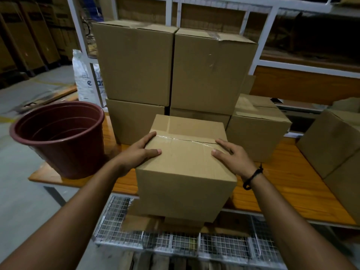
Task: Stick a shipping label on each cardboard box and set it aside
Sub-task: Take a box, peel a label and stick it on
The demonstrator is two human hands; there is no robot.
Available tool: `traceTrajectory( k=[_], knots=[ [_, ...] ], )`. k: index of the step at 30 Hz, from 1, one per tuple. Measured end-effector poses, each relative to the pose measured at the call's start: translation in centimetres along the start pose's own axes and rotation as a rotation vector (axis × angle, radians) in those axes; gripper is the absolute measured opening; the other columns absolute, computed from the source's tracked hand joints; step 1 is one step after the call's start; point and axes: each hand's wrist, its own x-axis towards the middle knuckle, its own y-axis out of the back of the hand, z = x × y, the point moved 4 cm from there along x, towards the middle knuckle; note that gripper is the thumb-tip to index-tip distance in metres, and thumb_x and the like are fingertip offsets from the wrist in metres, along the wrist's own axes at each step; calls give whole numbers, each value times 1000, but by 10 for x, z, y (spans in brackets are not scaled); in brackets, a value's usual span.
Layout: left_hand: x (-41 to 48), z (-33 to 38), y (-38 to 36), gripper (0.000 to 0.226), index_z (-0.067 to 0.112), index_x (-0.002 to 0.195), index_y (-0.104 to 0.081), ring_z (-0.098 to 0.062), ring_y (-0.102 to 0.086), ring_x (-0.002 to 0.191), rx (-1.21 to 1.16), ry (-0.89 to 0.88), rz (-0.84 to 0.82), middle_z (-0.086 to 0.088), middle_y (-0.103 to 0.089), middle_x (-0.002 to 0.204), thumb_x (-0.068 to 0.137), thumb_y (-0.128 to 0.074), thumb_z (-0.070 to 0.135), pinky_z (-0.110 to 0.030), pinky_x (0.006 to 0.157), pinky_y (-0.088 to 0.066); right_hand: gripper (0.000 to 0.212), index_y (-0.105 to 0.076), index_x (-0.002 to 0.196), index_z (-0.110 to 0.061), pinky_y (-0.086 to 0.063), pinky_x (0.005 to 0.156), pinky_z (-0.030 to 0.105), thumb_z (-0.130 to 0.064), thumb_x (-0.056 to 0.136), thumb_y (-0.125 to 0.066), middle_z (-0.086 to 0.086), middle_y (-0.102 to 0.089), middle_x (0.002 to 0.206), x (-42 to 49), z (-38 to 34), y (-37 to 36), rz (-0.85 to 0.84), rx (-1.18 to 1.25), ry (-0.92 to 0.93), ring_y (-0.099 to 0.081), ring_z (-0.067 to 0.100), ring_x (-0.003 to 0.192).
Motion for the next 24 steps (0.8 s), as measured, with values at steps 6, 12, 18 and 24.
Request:
traceTrajectory(
  k=[6,12,18,24],
  knots=[
    [-2,-4,-1,81,43,152,-15,-21,-46,123,-38,19,-5,-2,-28,154,89,-66,33,-45,107,-40,50,-52,134,-33,-42,102,35,-35,87,-67,-14,-46,133,-26,8,7,-34,99,0,-41,8,127],
    [-4,0,-5,77,39,152,-20,-22,-52,111,-105,33,16,-1,-35,142,90,-64,24,-33,84,-49,61,-48,138,-31,-41,103,36,-37,83,-72,-8,-44,143,-21,7,4,-47,52,11,-42,8,125],
    [-9,11,-4,77,35,152,-26,-19,-54,108,-182,25,61,1,-41,133,89,-64,12,-29,77,-48,67,-46,141,-27,-38,100,28,-34,81,-74,-7,-43,144,-23,10,-1,-10,84,38,-38,4,125],
    [-18,54,5,83,40,152,-24,-17,-53,109,-7,-53,95,2,-41,137,87,-66,11,-30,83,-50,60,-42,135,-41,-39,108,36,-30,84,-70,-13,-39,143,-29,25,-13,49,226,100,-36,8,133]
  ],
)
